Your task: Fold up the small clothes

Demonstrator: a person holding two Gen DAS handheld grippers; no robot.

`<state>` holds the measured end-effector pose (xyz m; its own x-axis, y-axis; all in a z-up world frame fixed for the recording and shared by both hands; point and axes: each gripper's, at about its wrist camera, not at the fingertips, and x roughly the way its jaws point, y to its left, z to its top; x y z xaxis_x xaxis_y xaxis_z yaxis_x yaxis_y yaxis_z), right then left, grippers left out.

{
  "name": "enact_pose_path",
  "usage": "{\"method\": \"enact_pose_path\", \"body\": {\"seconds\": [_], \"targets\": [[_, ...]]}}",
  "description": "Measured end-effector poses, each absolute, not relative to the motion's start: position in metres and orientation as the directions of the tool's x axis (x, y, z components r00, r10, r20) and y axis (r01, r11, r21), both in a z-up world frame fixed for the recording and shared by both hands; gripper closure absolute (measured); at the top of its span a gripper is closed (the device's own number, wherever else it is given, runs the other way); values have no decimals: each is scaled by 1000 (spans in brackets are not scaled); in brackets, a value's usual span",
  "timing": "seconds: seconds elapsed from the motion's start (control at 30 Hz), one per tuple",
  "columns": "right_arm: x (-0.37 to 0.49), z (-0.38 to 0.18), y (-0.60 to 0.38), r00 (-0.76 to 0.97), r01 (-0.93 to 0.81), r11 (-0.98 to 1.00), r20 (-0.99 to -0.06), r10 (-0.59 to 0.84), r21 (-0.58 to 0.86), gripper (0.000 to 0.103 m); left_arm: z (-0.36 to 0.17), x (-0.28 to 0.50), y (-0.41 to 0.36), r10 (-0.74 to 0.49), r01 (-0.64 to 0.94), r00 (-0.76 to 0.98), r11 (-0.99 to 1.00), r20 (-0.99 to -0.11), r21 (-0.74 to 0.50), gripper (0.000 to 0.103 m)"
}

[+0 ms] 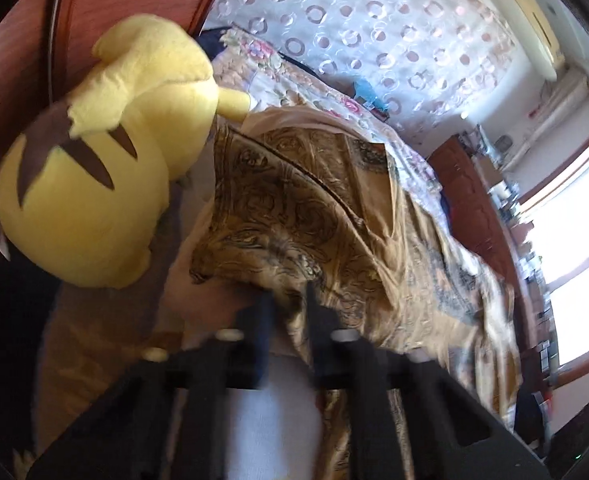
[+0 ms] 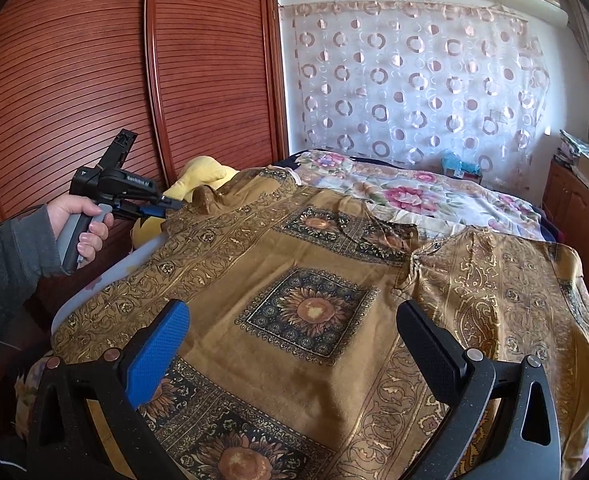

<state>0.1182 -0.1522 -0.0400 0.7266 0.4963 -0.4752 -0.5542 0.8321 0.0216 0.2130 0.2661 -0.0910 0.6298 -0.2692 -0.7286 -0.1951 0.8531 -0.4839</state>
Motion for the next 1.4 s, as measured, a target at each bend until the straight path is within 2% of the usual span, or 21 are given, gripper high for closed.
{"method": "enact_pose_path", "body": {"seconds": [0.13,0.3,0.63,0.77,0.93,0.97,1.0,1.1,1.2,1.4], "targets": [[119,-43,-153,726,-551,834,-477,495,28,0,-70,208,253,-205,-138,681,907,-703,-398,100],[120,-44,-158,728,-544,838,-479,491,34,0,-37,206,232,-183,-53,736,944,-651,-326,100],[126,-44,-175,749,-496,866,-475,462,62,0,2,200,149,-334,190,722,938,-606,-291,100],[123,-40,-177,761,-482,874,-465,452,62,0,-3,185,121,-378,252,682,925,-626,-284,100],[121,-42,-173,769,-473,879,-460,444,58,0,-10,163,102,-358,269,660,933,-660,-237,100],[121,-43,-173,769,-471,880,-461,442,57,0,-11,160,101,-349,260,659,937,-666,-234,96],[122,-44,-172,770,-469,881,-463,440,58,0,-12,156,103,-329,242,662,944,-674,-223,85],[123,-45,-169,769,-467,882,-466,438,58,0,-10,146,104,-247,192,709,969,-660,-156,64],[125,-45,-168,766,-473,880,-470,439,52,0,-8,138,113,-152,130,736,988,-659,-82,63],[145,-40,-145,737,-525,851,-492,464,18,2,-6,122,144,-53,52,763,998,-644,-19,62]]}}
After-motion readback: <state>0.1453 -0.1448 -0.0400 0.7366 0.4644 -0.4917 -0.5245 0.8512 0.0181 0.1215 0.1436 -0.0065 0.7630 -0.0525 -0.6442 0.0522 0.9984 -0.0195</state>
